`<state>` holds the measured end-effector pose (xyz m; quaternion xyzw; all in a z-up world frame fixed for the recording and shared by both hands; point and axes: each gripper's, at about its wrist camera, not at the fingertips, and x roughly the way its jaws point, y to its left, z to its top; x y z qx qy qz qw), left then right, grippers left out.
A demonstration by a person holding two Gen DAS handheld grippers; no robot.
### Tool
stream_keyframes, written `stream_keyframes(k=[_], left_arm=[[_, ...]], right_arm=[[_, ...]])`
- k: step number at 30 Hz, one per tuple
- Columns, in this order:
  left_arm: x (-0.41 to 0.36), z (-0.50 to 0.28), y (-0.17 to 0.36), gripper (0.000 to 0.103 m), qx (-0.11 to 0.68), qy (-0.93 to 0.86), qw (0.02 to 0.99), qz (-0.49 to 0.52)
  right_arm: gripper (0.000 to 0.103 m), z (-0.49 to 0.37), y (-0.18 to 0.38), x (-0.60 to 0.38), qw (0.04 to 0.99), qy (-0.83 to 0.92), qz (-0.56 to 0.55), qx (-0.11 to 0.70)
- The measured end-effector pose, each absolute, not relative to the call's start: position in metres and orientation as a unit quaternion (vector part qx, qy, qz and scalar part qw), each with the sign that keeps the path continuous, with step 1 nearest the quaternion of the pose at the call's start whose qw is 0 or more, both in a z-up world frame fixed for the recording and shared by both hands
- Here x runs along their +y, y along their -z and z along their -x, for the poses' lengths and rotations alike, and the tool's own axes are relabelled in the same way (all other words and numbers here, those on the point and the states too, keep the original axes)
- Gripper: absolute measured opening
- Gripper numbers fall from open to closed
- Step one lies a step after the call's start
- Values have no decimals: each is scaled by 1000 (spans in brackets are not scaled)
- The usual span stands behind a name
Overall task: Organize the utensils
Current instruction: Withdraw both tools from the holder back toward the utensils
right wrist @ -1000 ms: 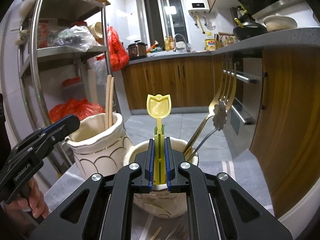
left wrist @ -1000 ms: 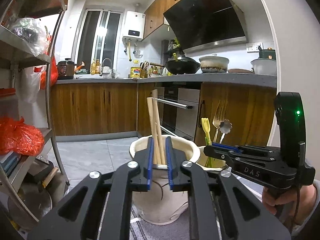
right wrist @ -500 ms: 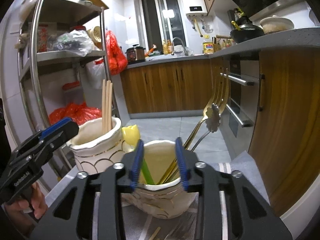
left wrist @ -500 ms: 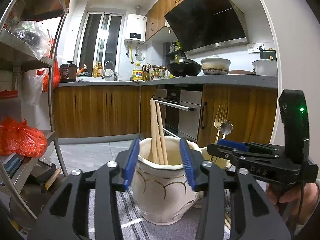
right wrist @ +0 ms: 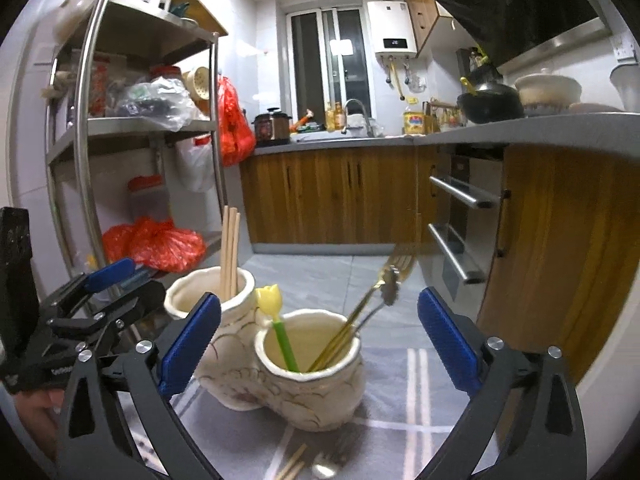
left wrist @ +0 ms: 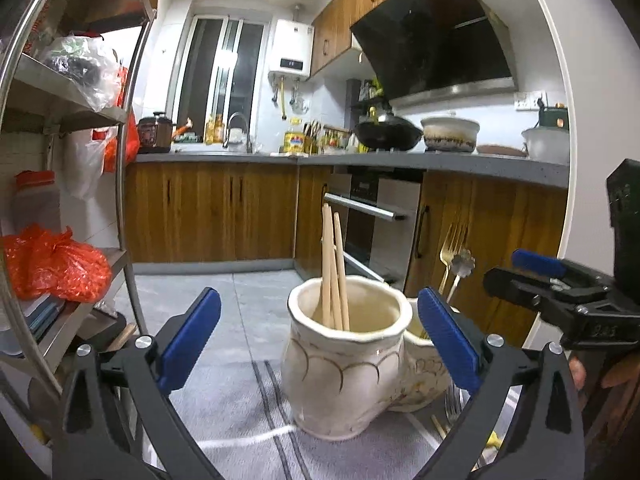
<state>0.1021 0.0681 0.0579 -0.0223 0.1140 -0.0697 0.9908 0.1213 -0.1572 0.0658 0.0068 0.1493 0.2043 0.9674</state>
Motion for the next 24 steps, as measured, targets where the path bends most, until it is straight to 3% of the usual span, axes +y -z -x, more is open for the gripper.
stream_keyframes(k=[18,24], left_arm=[[40,-46,-51,97,192,75,979,-14],[23,-38,-29,97,245,96,965,-12]], right_arm=[[98,-81,-44,-204,977,-121,-16,173],[98,-73,-23,-208,968,-125,-11,219]])
